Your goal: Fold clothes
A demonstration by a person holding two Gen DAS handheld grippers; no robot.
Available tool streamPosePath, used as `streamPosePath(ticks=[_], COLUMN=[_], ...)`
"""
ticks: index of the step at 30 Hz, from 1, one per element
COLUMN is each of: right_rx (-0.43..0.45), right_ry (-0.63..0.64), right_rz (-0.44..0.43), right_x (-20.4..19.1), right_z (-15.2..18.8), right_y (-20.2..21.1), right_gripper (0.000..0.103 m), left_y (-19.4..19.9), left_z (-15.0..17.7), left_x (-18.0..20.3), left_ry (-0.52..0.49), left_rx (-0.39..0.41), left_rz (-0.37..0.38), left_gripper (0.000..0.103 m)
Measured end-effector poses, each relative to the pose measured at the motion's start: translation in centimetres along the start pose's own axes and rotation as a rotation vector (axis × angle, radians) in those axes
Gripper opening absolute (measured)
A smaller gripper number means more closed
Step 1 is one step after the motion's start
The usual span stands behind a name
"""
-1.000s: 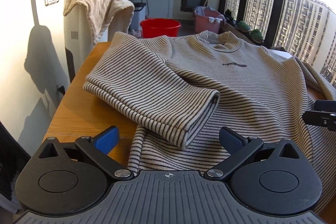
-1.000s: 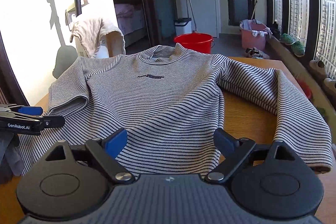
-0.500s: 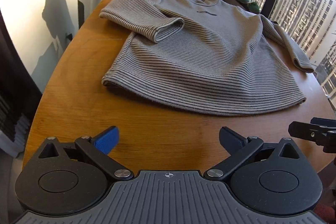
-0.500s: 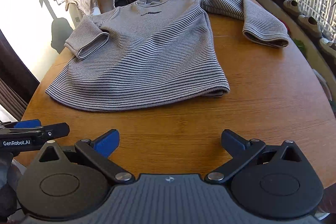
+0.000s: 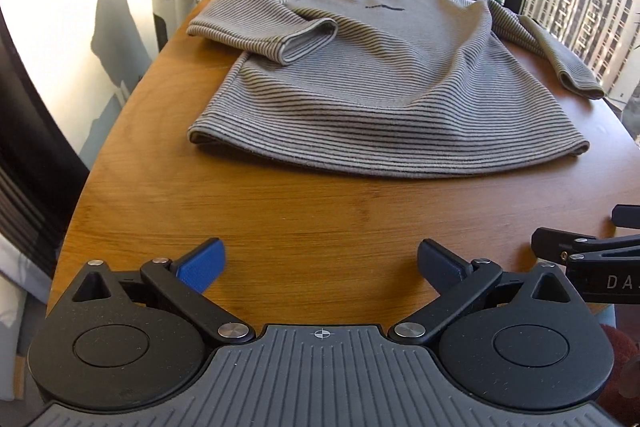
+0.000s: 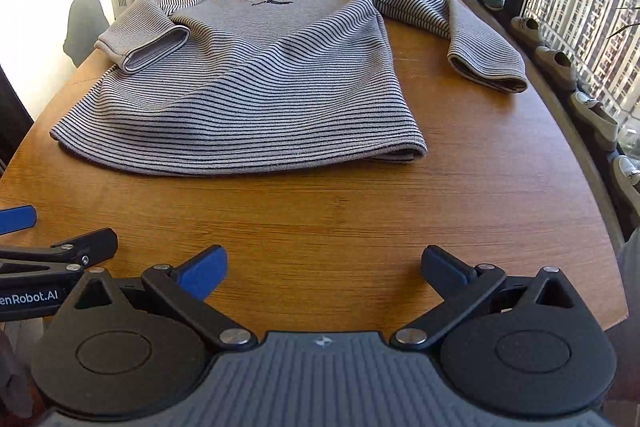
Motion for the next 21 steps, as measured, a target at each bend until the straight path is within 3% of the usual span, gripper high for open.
streamPosePath(ticks=[21], right_rx=[0.012], right_ry=[0.009], right_rz=[-0.006], right_x=[-0.12], right_z=[-0.08], right_y=[-0.03], right_gripper=[0.103], left_y=[-0.25], left_z=[-0.30], left_x=[0.15], left_ry=[-0.017], left_rx=[0.009], left_rz=[0.010], left_gripper=[0.103])
Point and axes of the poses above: each gripper's, at about its wrist camera, not at the fingertips, and y roughly against the way its jaws point, x to its right, z to its underside, the point moved 5 cm from there along -y, roughly the way its jaws point, and after that the axes turned 8 degrees about -x, right-handed, at the moved point
